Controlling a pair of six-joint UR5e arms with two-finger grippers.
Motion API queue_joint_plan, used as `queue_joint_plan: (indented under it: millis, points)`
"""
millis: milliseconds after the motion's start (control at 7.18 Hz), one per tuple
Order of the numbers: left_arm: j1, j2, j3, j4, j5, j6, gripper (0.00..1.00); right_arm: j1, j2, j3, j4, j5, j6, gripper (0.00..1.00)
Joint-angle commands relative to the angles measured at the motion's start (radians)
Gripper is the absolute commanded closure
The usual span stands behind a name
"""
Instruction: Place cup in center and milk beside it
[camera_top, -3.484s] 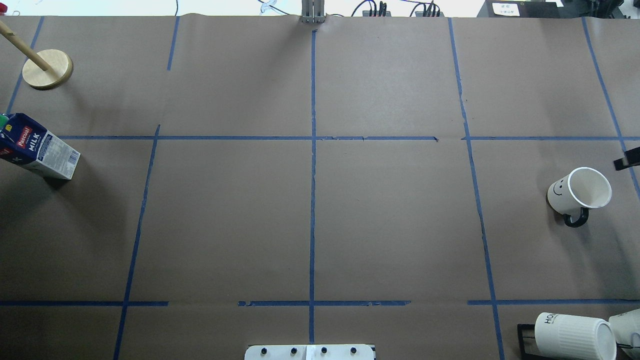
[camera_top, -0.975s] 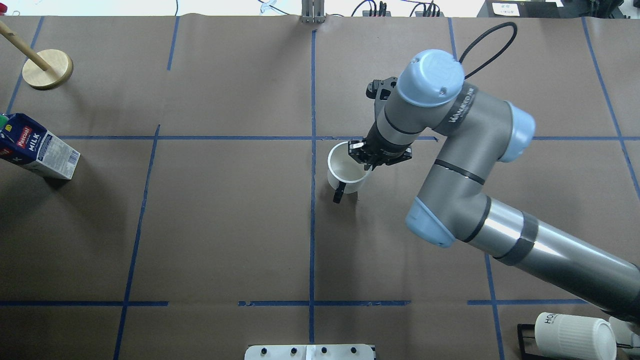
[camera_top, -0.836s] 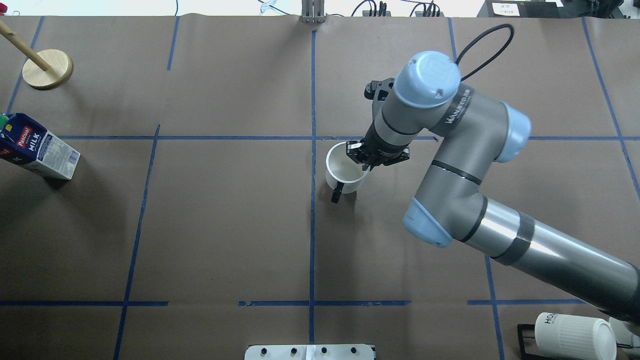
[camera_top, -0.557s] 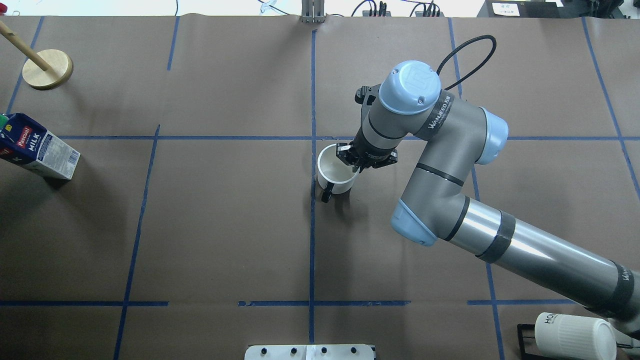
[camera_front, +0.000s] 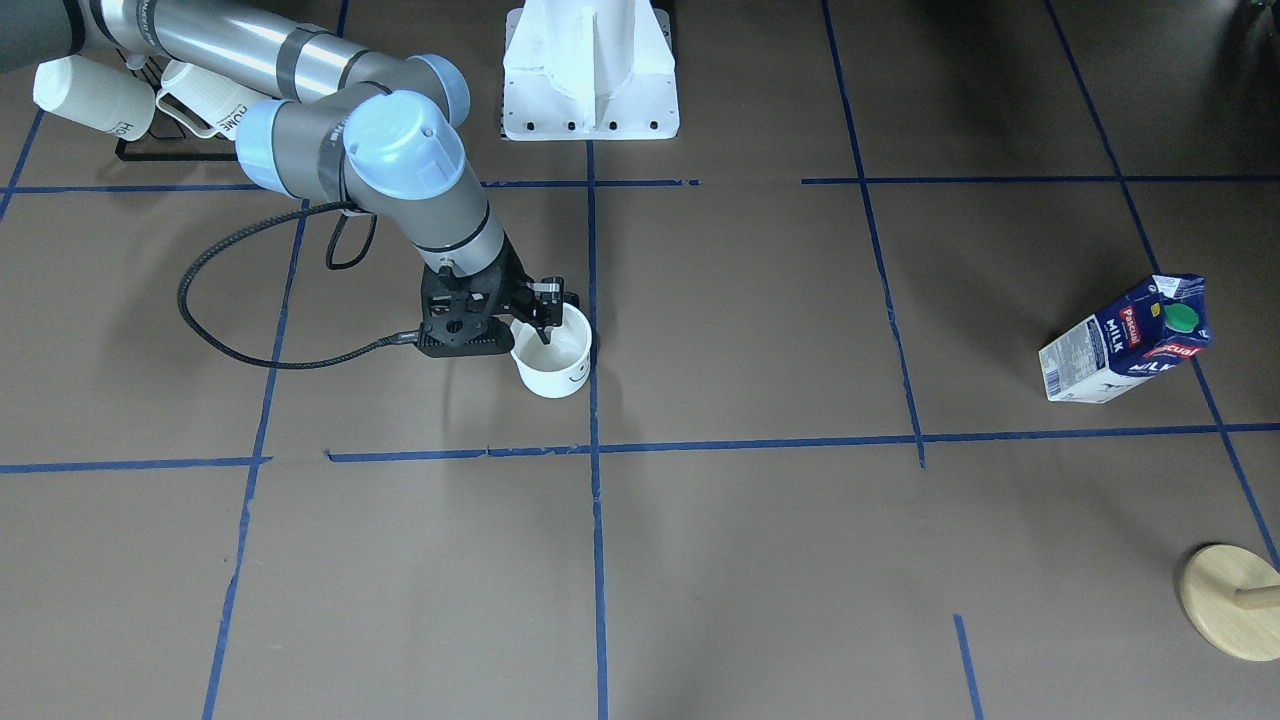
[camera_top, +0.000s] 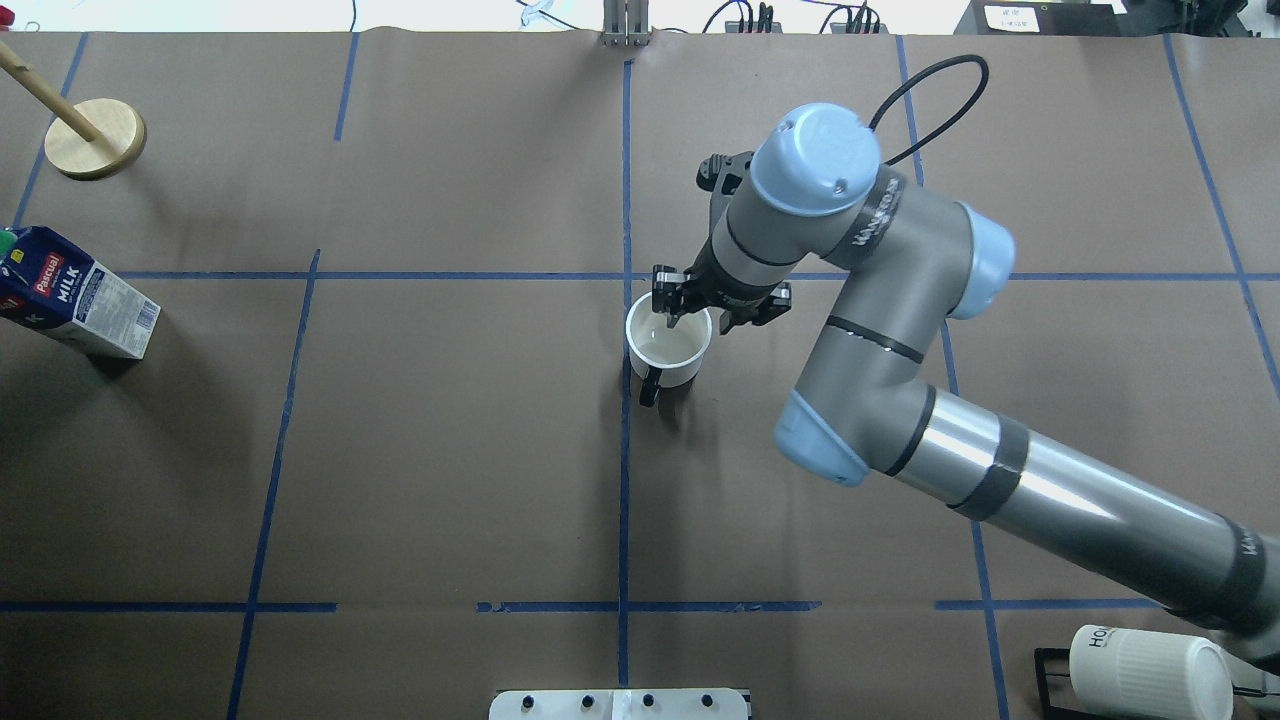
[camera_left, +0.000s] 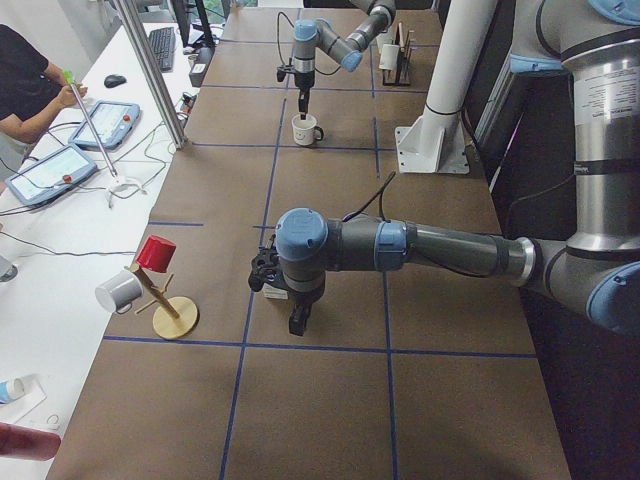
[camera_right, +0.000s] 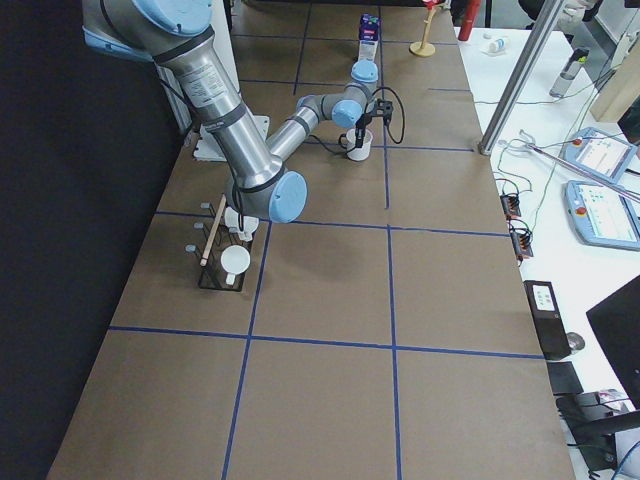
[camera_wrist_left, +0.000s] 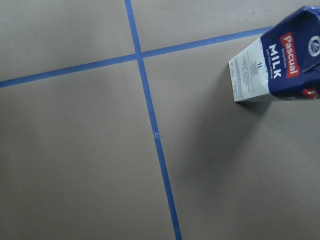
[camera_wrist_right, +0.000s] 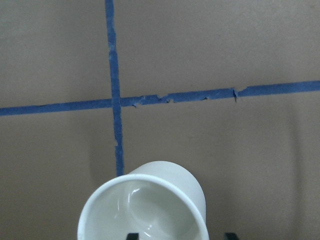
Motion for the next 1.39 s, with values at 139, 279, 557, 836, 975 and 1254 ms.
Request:
queue_joint_plan:
  millis: [139,279,557,836,975,1254]
  points:
    - [0.146,-0.069,-0.117,-0.001,0.011,-0.328,0.0,0.147,-0.263,0.263,0.003,0.138,-0.038,0.0]
    - [0.22,-0.129,-0.091,0.01,0.018,-0.354,0.0,0.175,-0.335,0.309,0.003,0.146,-0.114,0.0]
    - [0.292,-0.272,0.035,0.01,0.033,-0.473,0.0,0.177,-0.388,0.325,0.004,0.141,-0.152,0.0]
    - [0.338,-0.303,0.101,0.0,0.076,-0.472,0.0,0.174,-0.391,0.319,0.004,0.134,-0.15,0.0]
    - [0.342,-0.309,0.118,0.0,0.076,-0.472,0.0,0.172,-0.391,0.317,0.004,0.134,-0.152,0.0]
    - [0.36,-0.312,0.152,-0.001,0.076,-0.474,0.0,0.169,-0.388,0.311,0.004,0.132,-0.152,0.0]
